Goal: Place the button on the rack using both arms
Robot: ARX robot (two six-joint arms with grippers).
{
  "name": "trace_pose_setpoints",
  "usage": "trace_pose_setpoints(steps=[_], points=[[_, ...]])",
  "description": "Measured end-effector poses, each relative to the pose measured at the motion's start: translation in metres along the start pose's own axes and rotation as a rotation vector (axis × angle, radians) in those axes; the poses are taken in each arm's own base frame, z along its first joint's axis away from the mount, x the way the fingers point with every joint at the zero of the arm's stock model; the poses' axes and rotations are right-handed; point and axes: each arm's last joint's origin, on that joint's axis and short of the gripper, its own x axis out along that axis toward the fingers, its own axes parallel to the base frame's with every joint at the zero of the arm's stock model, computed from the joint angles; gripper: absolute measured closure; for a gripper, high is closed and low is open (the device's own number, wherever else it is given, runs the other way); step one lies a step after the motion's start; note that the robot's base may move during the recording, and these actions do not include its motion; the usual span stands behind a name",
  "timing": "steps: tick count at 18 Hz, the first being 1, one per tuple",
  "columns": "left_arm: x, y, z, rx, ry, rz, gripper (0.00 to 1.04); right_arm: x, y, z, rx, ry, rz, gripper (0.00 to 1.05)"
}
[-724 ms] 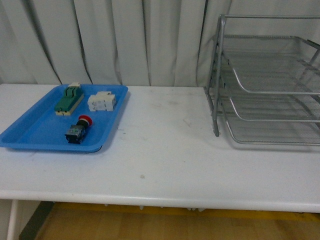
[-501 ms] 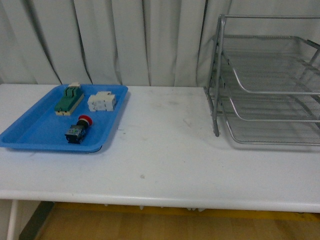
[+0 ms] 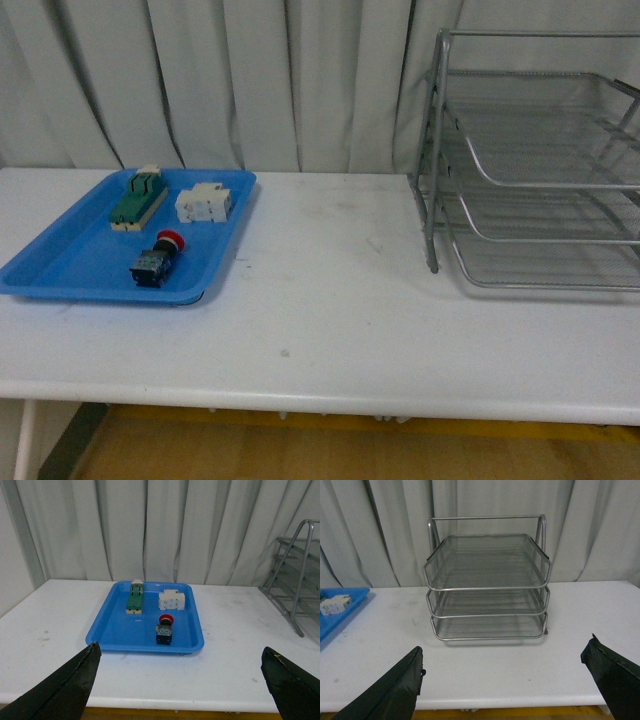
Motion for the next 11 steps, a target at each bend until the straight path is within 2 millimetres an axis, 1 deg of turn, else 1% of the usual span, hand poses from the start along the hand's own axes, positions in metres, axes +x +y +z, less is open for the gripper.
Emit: trace_pose_setpoints(steps=[11], points=[[0.0, 0.0, 0.0, 0.0, 0.0, 0.0, 0.07, 0.0, 0.0, 0.0, 0.0, 0.0, 0.0, 0.06]])
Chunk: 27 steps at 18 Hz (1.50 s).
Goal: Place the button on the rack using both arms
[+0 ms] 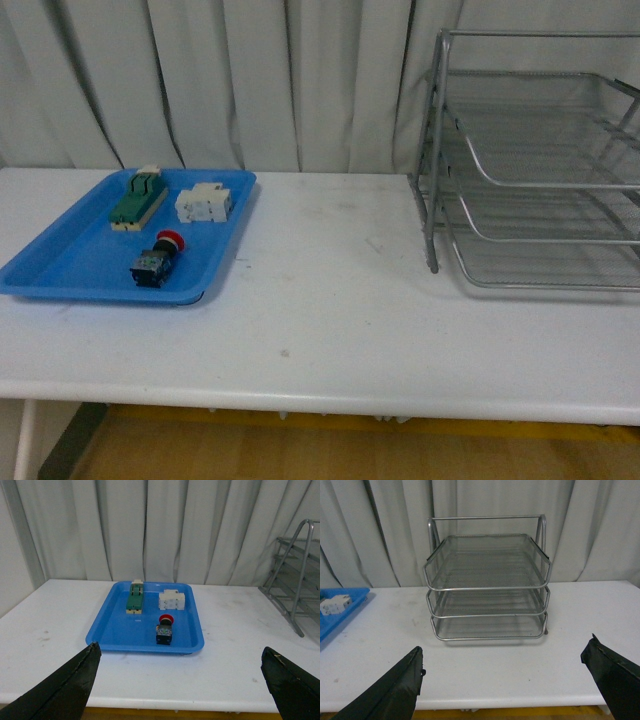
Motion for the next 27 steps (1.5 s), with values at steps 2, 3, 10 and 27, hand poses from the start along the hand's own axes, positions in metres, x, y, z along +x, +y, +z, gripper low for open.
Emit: trace_pose_setpoints(steps=[2, 3, 10, 27], points=[[0.0, 0.0, 0.0, 0.0, 0.0, 0.0, 0.07, 0.0, 0.0, 0.0, 0.0, 0.0, 0.0, 0.06], [0.0, 0.0, 0.0, 0.0, 0.0, 0.0, 0.07, 0.0, 0.0, 0.0, 0.0, 0.0, 0.0, 0.06], [0.0, 0.0, 0.0, 0.0, 0.0, 0.0, 0.07, 0.003, 0.0, 0.009, 0.056, -0.08, 0.041, 0.06], [0.0, 0.0, 0.0, 0.0, 0.0, 0.0, 0.07, 0.217, -0.092, -0.063, 1.468, 0.119, -0.031, 0.06]])
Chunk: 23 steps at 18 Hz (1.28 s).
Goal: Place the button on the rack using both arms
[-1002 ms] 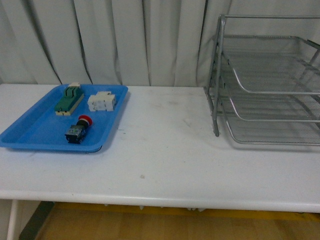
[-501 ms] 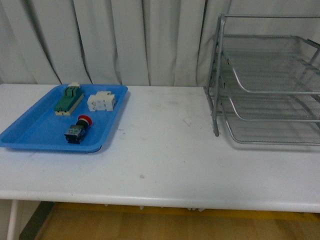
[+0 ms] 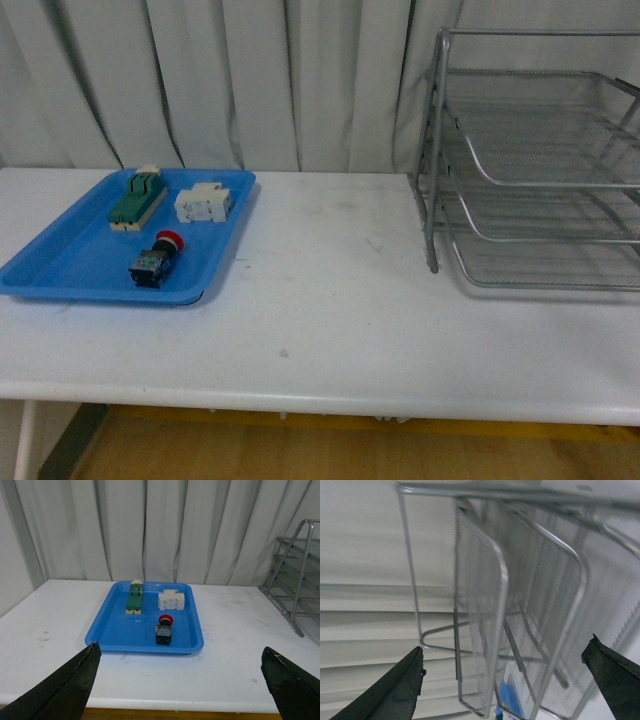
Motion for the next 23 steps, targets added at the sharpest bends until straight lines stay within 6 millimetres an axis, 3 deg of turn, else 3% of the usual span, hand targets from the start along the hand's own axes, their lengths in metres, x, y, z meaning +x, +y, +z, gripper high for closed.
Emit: trace_pose_setpoints(steps=[2, 5, 12, 23], points=[[0.0, 0.0, 0.0, 0.0, 0.0, 0.0, 0.07, 0.011, -0.022, -0.021, 0.121, 0.053, -0.072, 0.06], [0.0, 0.0, 0.0, 0.0, 0.0, 0.0, 0.07, 0.031, -0.029, -0.05, 0.13, 0.145, -0.077, 0.06], [0.0, 0.0, 0.0, 0.0, 0.0, 0.0, 0.07, 0.043, -0.031, -0.055, 0.11, 0.179, -0.063, 0.06], [0.0, 0.0, 0.0, 0.0, 0.0, 0.0, 0.07, 0.065, -0.053, -0.061, 0.075, 0.224, -0.081, 0.06]])
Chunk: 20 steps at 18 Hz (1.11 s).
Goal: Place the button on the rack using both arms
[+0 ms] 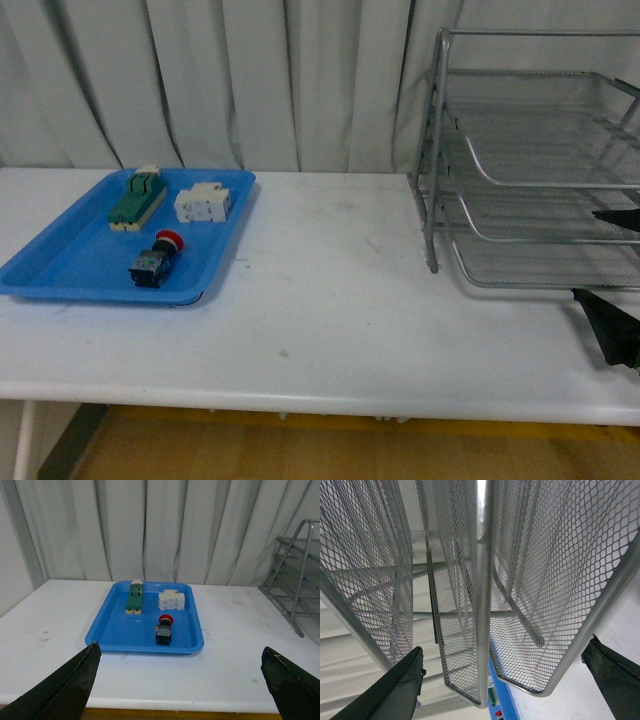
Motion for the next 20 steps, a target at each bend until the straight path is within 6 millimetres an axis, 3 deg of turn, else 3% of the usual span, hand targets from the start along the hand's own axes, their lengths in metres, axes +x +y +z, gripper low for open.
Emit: trace_pose_setpoints(steps=[3, 8, 12, 20], points=[[0.0, 0.0, 0.0, 0.0, 0.0, 0.0, 0.07, 0.013, 0.007, 0.006, -0.045, 0.006, 0.044, 0.22], [0.0, 0.0, 0.0, 0.0, 0.0, 0.0, 0.07, 0.021, 0.011, 0.015, -0.095, 0.0, 0.072, 0.7], [0.0, 0.0, 0.0, 0.0, 0.0, 0.0, 0.07, 0.022, 0.006, 0.02, -0.084, -0.006, 0.063, 1.01], [0.0, 0.0, 0.0, 0.0, 0.0, 0.0, 0.07, 0.017, 0.003, 0.023, -0.077, -0.008, 0.057, 1.01]])
